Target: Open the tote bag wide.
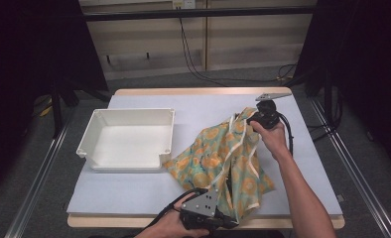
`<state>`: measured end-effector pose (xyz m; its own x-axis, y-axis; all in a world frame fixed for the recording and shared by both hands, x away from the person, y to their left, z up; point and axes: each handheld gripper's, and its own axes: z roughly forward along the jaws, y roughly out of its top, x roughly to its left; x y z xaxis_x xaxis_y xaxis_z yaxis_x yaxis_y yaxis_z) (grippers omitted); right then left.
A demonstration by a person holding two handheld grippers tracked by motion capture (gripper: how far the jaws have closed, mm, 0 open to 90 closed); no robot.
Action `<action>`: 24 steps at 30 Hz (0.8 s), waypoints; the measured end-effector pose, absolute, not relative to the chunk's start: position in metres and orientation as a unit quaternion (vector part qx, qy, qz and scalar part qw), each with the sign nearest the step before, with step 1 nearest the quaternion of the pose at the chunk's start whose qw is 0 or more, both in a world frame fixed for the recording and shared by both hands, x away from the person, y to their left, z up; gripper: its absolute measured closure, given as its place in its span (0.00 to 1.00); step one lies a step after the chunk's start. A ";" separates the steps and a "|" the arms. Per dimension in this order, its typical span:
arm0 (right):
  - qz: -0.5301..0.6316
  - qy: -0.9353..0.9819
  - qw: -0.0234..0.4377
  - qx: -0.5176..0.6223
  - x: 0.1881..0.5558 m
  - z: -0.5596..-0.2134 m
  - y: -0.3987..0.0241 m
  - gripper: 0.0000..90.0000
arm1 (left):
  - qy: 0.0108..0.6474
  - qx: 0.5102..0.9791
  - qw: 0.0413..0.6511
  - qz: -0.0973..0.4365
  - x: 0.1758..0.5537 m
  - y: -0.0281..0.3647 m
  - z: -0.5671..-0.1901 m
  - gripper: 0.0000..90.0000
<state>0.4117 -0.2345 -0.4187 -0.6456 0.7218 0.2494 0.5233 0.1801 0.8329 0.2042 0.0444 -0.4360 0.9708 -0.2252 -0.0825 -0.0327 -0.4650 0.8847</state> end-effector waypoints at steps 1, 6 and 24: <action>0.488 0.762 0.101 0.413 0.414 -0.422 -0.234 1.00 | -0.072 0.851 0.512 -0.097 0.205 0.046 -0.437 1.00; 0.461 0.772 0.089 0.428 0.421 -0.444 -0.232 1.00 | -0.066 0.852 0.511 -0.096 0.209 0.046 -0.442 1.00; 0.491 0.765 0.091 0.407 0.375 -0.434 -0.248 0.56 | -0.009 0.846 0.530 -0.060 0.221 0.056 -0.440 0.74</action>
<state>0.3745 -0.2483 -0.4339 -0.6518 0.7121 0.2611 0.5341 0.1865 0.8246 0.2206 0.0565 -0.4401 0.9925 -0.0799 -0.0923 0.0483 -0.4371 0.8981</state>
